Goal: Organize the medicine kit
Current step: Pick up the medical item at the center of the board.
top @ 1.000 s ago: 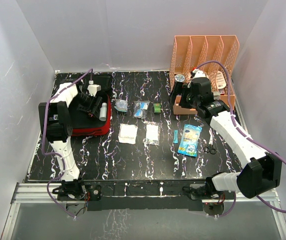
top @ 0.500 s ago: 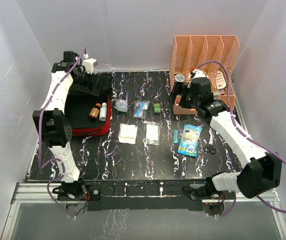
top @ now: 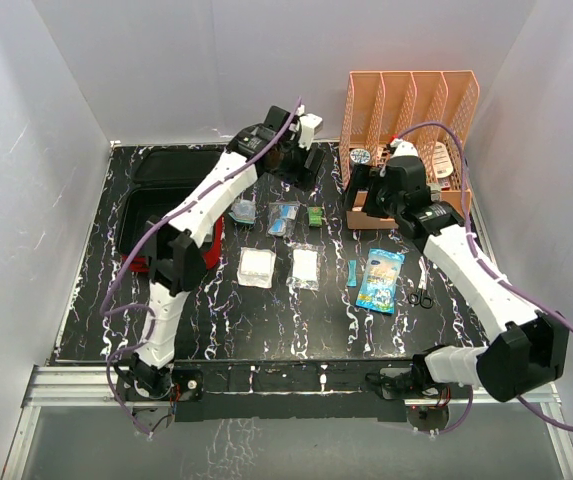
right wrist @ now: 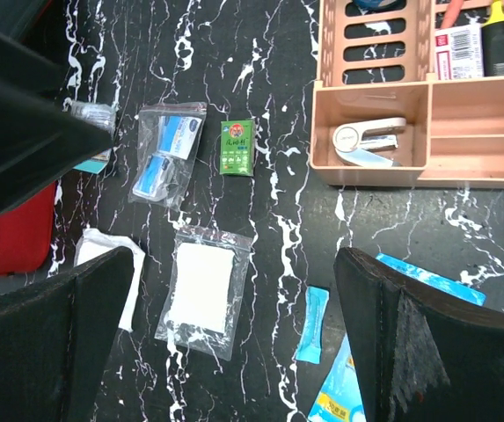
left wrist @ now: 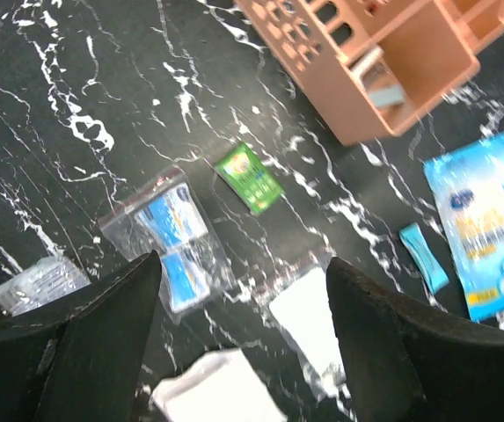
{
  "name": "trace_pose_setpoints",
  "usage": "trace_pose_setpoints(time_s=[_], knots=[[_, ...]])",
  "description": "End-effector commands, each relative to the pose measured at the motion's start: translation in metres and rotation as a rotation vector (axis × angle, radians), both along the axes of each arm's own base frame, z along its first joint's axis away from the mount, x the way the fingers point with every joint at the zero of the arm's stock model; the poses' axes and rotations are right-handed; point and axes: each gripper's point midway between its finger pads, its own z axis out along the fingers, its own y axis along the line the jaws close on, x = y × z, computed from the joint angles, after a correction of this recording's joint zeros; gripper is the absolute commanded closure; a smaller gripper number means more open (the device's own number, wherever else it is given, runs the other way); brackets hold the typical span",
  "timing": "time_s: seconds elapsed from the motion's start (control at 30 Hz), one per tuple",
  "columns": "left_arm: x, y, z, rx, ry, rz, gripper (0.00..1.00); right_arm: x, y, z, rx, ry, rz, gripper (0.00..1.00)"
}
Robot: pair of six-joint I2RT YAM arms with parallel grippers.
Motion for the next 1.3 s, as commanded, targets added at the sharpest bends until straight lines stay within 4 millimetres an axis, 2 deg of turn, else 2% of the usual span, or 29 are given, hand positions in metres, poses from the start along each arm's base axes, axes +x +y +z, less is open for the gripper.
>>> trace_pose_setpoints(time_s=[0.0,0.2,0.4,0.57,0.67,0.8,1.0,1.27], knots=[[0.041,0.008,-0.006,-0.074,-0.003,0.220,0.26,-0.008,-0.016,0.044,-0.001,-0.109,-0.063,0.02],[0.042,-0.011,-0.044,-0.148,0.116,0.301,0.26,-0.027,-0.037,0.051,-0.035,-0.112,-0.136,0.02],[0.039,-0.030,-0.080,-0.196,0.234,0.359,0.28,-0.039,-0.048,0.050,-0.045,-0.095,-0.182,0.02],[0.022,-0.041,-0.119,-0.119,0.310,0.365,0.29,-0.047,-0.056,0.049,-0.052,-0.085,-0.216,0.02],[0.019,-0.044,-0.135,-0.094,0.322,0.377,0.30,-0.051,-0.059,0.049,-0.050,-0.083,-0.231,0.02],[0.027,-0.052,-0.142,-0.085,0.293,0.377,0.31,-0.055,-0.061,0.049,-0.048,-0.079,-0.242,0.01],[0.040,-0.061,-0.140,-0.107,0.246,0.374,0.31,-0.060,-0.065,0.049,-0.046,-0.078,-0.257,0.02],[0.027,-0.055,-0.156,-0.047,0.268,0.378,0.34,-0.059,-0.068,0.051,-0.065,-0.080,-0.263,0.02]])
